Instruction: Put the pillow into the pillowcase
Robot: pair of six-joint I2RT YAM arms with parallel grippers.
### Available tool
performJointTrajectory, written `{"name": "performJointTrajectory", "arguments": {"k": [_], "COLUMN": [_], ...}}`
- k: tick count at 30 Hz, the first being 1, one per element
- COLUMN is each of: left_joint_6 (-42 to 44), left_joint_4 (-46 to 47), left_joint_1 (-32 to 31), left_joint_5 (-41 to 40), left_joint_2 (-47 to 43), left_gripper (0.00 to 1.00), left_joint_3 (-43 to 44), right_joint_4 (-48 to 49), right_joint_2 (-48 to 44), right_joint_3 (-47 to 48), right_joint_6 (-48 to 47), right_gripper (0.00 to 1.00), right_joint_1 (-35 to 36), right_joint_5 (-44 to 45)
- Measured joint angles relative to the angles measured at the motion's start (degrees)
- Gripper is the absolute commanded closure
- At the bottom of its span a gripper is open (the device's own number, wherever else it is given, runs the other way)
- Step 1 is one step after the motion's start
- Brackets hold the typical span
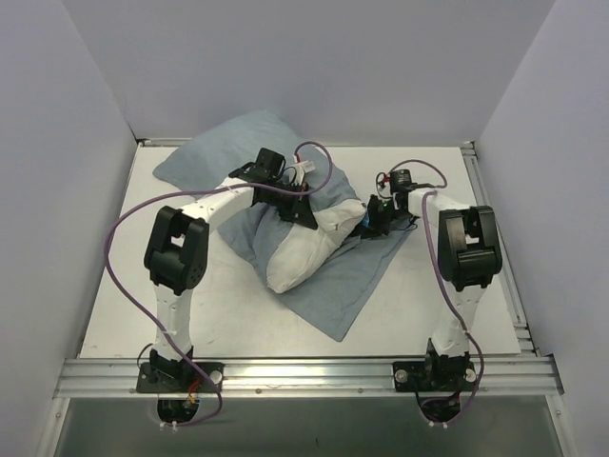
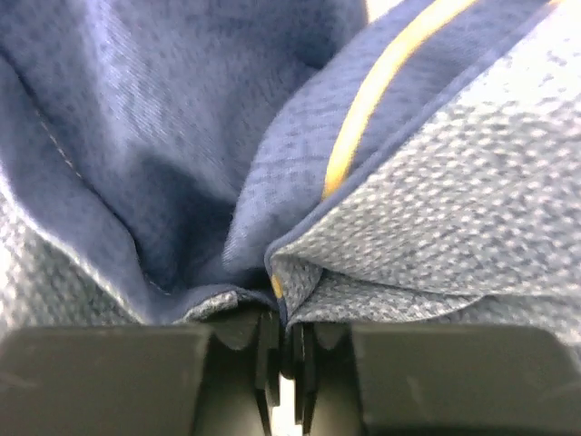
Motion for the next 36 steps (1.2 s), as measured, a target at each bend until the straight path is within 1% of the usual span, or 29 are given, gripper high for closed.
{"name": "performJointTrajectory", "arguments": {"k": [2,6,9,12,14,16,19,24,28,30,32,34,36], "left_joint_6": [-0.7,-0.7,-0.2,0.1,1.0,2.9,7.9,16.7,18.9,17.6,13.5,5.9,-1.9], "left_joint_4": [-0.2,-1.7,-4.1,-6.1,-7.8,-8.8,-9.4,-5.2,-1.6,-1.1,-0.6,2.3,5.9], "left_joint_1": [0.2,0.9,1.2,1.2,1.2,1.0,-0.3,-6.9,-11.4,-11.3,-9.8,-7.4,-4.5], "left_joint_5": [-1.0,-4.4,-8.6,-12.2,-12.7,-12.1,-11.4,-12.5,-13.9,-13.6,-10.6,-5.9,-2.8], "left_joint_2": [0.0,0.6,3.1,6.7,8.6,9.5,9.6,6.8,5.8,6.0,7.0,7.9,8.2], "left_gripper": [1.00,1.00,1.00,1.00,1.00,1.00,1.00,1.00,1.00,1.00,1.00,1.00,1.00], "left_joint_3": [0.4,3.8,9.5,15.7,18.6,19.7,19.4,11.2,6.8,6.6,8.1,8.3,8.0], "right_joint_4": [-2.7,-12.6,-20.6,-28.6,-32.7,-35.3,-37.6,-39.0,-40.2,-40.9,-41.2,-41.4,-44.2], "right_joint_2": [-0.4,-4.5,-9.6,-12.4,-12.8,-12.8,-12.3,-8.1,-5.7,-5.6,-6.4,-8.4,-10.5], "right_joint_3": [0.5,-0.5,-0.6,1.7,4.1,6.2,11.8,24.4,28.3,28.2,26.6,22.3,16.9], "right_joint_6": [-1.9,-9.8,-16.8,-23.9,-28.1,-30.4,-31.3,-31.5,-32.0,-32.8,-34.4,-37.5,-41.9], "right_gripper": [1.00,1.00,1.00,1.00,1.00,1.00,1.00,1.00,1.00,1.00,1.00,1.00,1.00], "right_joint_1": [-1.2,-6.2,-9.1,-10.7,-11.3,-11.3,-11.5,-11.0,-10.4,-10.1,-9.0,-8.0,-6.4], "right_joint_5": [-1.0,-4.5,-7.3,-10.9,-13.2,-14.6,-16.1,-17.4,-18.9,-20.4,-22.5,-24.1,-24.3]}}
